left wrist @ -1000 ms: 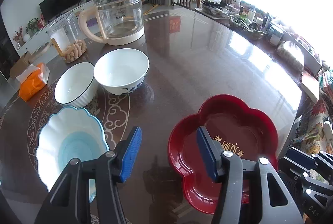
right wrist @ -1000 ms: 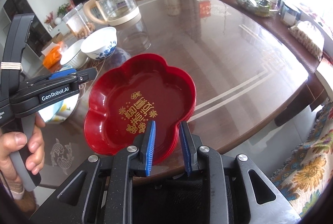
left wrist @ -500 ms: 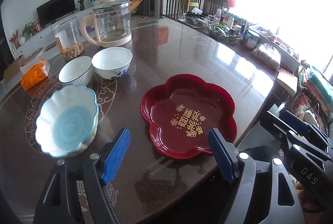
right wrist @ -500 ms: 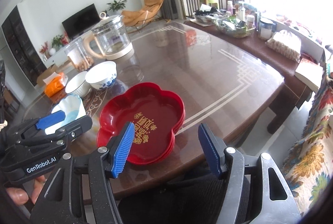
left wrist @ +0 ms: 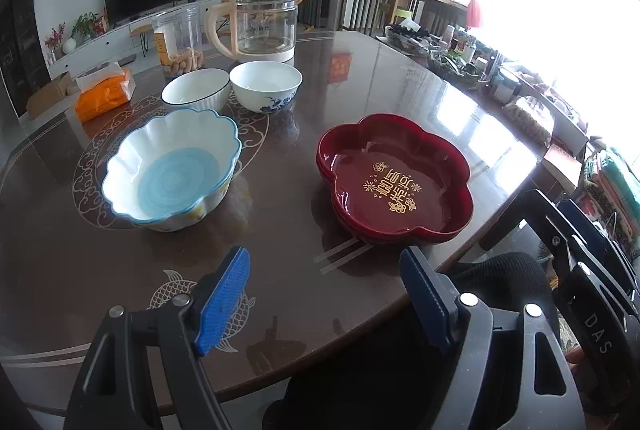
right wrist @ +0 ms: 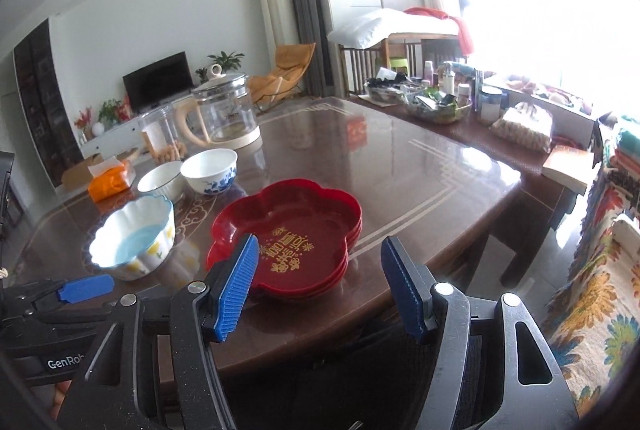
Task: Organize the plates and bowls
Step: 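Move both grippers toward the blue-rimmed scalloped white bowl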
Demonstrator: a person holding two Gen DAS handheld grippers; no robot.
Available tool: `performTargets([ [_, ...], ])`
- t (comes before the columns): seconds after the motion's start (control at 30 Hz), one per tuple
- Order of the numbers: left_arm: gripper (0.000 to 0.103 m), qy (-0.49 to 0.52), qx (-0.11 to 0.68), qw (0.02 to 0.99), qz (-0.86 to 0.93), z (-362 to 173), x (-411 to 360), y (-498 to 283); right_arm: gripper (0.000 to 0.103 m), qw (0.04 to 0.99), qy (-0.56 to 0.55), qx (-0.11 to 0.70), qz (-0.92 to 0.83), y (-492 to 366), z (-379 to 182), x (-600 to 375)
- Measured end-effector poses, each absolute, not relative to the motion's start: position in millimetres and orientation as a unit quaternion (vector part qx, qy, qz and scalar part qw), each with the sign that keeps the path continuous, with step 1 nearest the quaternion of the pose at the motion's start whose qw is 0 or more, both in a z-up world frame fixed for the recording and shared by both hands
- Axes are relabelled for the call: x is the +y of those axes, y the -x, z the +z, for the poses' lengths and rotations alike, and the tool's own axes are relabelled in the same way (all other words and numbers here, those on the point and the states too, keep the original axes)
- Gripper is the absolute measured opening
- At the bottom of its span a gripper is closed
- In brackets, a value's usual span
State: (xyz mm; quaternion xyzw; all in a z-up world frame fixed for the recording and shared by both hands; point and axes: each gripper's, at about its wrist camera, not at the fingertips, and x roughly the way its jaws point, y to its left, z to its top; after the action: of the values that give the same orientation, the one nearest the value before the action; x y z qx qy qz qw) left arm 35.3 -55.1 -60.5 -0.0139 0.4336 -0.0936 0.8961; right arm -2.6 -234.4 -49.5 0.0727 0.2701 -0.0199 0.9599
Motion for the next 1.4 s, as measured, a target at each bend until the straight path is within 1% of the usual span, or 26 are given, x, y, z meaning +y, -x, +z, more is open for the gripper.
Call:
performTargets([
  [0.1, 0.077, 0.003, 0.429, 0.899, -0.087, -59, -54, -35, 0.07, 0.96, -0.072, 0.269, -0.021, 7, -49, -233],
  [0.13, 0.077, -0.002, 0.428, 0.9, -0.083, -59, -55, -34, 0.076, 0.96, -0.071, 0.268, -0.025, 9, -49, -232],
  [0.17, 0.077, -0.006, 0.427, 0.901, -0.08, -59, -55, -34, 0.077, 0.961, -0.069, 0.267, -0.029, 10, -50, -231],
  [0.53, 0.077, -0.021, 0.406, 0.912, -0.052, -50, -43, -27, 0.077, 0.961, -0.053, 0.269, -0.032, 17, -55, -221],
  [1.0, 0.077, -0.023, 0.418, 0.908, -0.03, -53, -20, -28, 0.077, 0.959, -0.025, 0.281, -0.012, 18, -61, -200],
  [1.1, 0.077, 0.004, 0.434, 0.9, -0.043, -50, 8, -37, 0.077, 0.956, -0.02, 0.294, 0.018, 12, -61, -192],
  [1.2, 0.078, 0.069, 0.46, 0.883, -0.063, -47, 59, -55, 0.077, 0.939, -0.018, 0.33, 0.094, -12, -57, -177],
  [1.3, 0.078, 0.127, 0.477, 0.869, -0.041, -49, 119, -77, 0.077, 0.91, -0.039, 0.376, 0.169, -50, -49, -160],
  [1.4, 0.077, 0.14, 0.478, 0.867, 0.012, -56, 166, -99, 0.077, 0.879, -0.072, 0.422, 0.211, -98, -48, -142],
])
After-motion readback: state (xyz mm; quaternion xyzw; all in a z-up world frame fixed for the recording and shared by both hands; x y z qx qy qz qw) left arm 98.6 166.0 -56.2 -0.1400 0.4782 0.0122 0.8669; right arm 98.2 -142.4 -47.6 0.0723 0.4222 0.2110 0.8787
